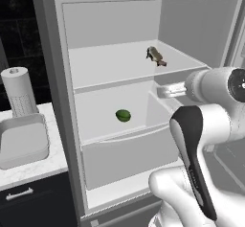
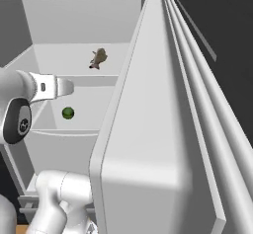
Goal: Place one avocado and one fish in each tupperware on the nearby counter, to pack two identical lunches.
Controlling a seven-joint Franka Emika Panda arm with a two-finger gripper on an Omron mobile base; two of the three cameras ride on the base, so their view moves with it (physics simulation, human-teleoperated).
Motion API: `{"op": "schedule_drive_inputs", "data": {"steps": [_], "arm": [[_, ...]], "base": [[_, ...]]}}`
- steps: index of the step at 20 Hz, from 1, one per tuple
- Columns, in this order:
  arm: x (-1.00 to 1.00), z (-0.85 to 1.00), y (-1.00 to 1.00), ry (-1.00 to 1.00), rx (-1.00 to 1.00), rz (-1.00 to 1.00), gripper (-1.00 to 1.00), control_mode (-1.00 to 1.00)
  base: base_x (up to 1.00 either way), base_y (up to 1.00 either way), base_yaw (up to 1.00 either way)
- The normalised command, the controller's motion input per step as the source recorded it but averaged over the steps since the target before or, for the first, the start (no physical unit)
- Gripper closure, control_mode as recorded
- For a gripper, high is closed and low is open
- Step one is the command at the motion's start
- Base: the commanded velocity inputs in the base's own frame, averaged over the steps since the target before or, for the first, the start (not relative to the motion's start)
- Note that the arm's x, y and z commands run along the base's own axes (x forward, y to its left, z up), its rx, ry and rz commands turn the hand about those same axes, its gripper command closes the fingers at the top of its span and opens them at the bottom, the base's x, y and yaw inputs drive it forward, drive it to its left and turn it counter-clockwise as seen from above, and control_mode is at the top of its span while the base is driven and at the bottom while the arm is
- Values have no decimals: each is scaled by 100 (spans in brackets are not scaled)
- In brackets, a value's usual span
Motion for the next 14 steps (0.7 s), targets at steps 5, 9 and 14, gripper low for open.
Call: {"op": "schedule_drive_inputs", "data": {"steps": [5,9,14], "arm": [[54,92,-36,-18,6,-5,-100,-100],[66,20,-4,6,9,-2,-100,-100],[91,-13,2,14,0,-1,-100,-100]], "base": [[0,0,0],[0,0,0],[0,0,0]]}}
